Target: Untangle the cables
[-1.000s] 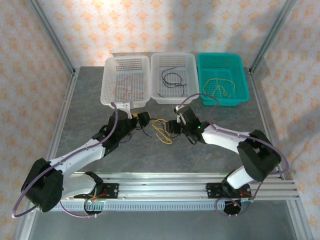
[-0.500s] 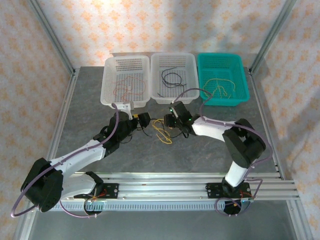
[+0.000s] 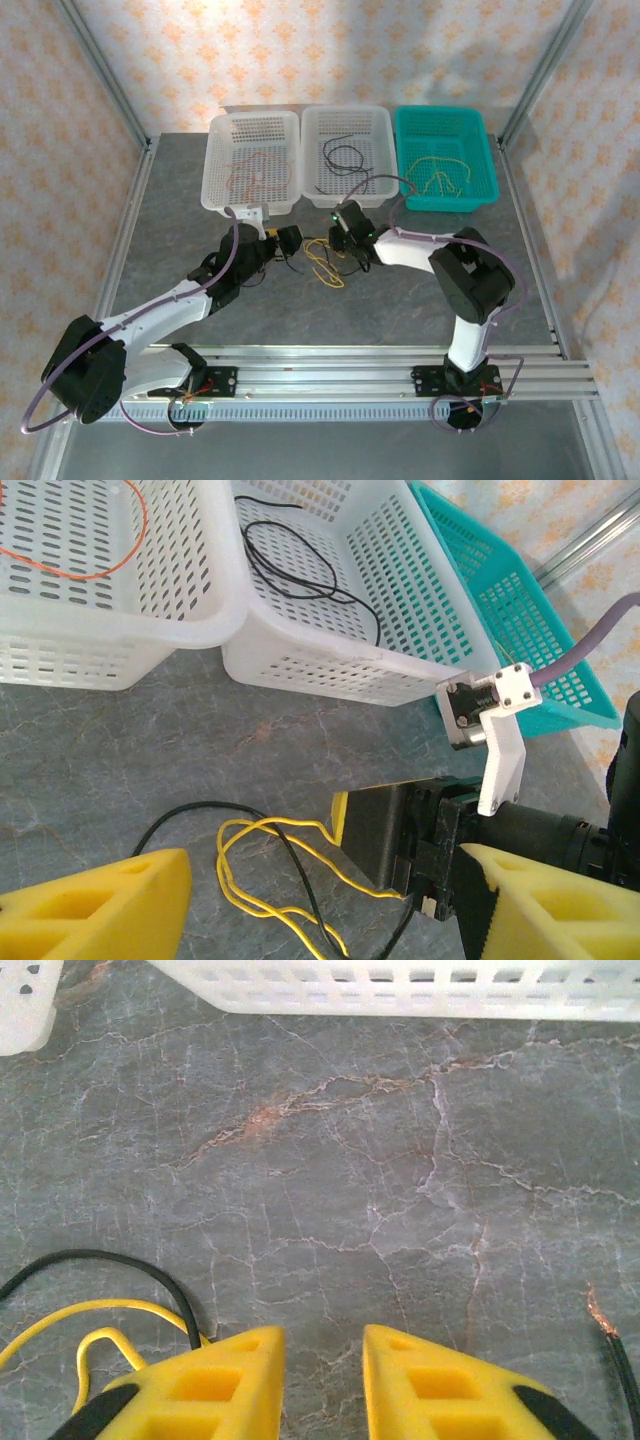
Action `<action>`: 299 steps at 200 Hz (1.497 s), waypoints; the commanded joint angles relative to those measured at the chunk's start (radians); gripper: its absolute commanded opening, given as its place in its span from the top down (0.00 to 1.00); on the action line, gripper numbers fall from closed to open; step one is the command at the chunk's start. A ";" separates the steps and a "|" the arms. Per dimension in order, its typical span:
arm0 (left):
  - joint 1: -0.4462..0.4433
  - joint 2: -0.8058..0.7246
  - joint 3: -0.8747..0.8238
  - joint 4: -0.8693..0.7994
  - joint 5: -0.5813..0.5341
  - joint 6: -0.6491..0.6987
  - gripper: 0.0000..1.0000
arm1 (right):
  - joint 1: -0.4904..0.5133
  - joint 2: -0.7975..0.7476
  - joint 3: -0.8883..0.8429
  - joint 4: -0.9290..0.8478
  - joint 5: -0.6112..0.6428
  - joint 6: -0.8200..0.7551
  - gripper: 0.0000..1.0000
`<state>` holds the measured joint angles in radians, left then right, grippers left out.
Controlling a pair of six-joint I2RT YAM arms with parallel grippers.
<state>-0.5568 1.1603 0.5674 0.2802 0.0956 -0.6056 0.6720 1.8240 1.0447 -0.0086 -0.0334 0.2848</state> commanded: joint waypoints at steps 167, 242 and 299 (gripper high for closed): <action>-0.037 0.092 0.056 0.046 -0.002 0.000 0.30 | 0.005 -0.073 -0.049 0.004 -0.031 -0.034 0.42; -0.041 0.105 0.054 0.055 -0.002 -0.003 0.30 | 0.004 -0.085 -0.052 0.020 -0.189 -0.174 0.38; -0.026 0.101 0.006 0.126 0.020 -0.072 0.31 | 0.004 -0.213 -0.098 0.009 -0.203 -0.349 0.39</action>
<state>-0.5896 1.2613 0.5991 0.3111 0.0959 -0.6136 0.6716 1.6855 0.9630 0.0078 -0.2073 0.0555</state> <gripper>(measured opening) 0.692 0.618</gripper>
